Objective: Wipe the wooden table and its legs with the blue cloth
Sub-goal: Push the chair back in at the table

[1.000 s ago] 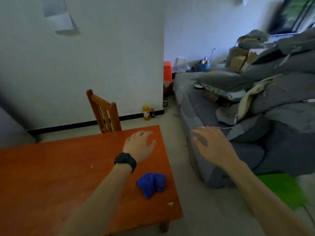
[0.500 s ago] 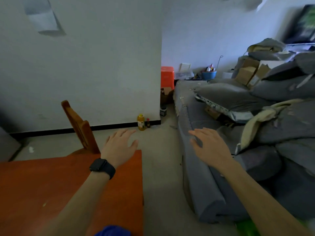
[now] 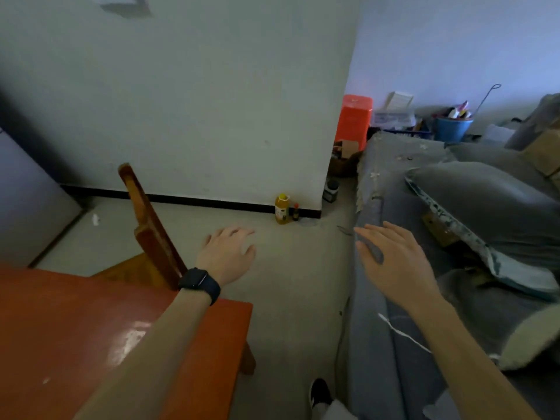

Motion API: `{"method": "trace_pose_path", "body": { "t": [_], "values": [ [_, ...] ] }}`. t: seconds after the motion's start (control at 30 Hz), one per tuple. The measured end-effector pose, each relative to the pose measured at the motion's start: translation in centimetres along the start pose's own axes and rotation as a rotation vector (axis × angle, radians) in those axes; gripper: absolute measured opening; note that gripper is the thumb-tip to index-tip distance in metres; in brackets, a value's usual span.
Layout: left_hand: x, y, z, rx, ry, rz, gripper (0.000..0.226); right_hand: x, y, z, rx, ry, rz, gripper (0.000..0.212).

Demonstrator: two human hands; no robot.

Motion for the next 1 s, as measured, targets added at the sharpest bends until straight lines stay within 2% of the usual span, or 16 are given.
{"method": "trace_pose_path", "body": {
  "t": [0.1, 0.2, 0.4, 0.6, 0.77, 0.87, 1.0],
  "values": [
    [-0.4, 1.1, 5.3, -0.045, -0.061, -0.01, 0.045, 2.8, -1.0, 6.1, -0.032, 0.06, 0.056, 0.037],
    [-1.0, 3.8, 9.4, -0.168, -0.159, -0.012, 0.045, 5.4, -0.6, 13.0, -0.12, 0.13, 0.151, 0.037],
    [-2.9, 10.1, 13.6, -0.453, -0.237, -0.025, 0.042, 10.9, 4.3, 27.9, -0.401, 0.256, 0.157, 0.037],
    [-4.1, 16.4, 14.2, -0.783, -0.388, -0.047, 0.041, 16.4, 15.0, 39.3, -0.742, 0.404, 0.184, 0.038],
    [-3.5, 23.4, 15.2, -1.064, -0.485, -0.166, 0.058, 21.8, 25.2, 45.1, -0.964, 0.517, 0.222, 0.043],
    [-2.8, 26.8, 16.6, -1.208, -0.471, -0.225, 0.064, 25.4, 31.1, 48.1, -1.112, 0.587, 0.22, 0.055],
    [-1.4, 28.7, 18.5, -1.331, -0.399, -0.353, 0.058, 29.0, 38.8, 50.9, -1.282, 0.681, 0.215, 0.046]
  ]
}}
Point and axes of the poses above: each hand's wrist, its own z-axis towards the middle knuckle, its own x-axis out of the palm, y = z × x, the point moved 3 cm from there along z, towards the middle knuckle, and after that the axes turned 4 degrees about -z, right-handed, at the moved point
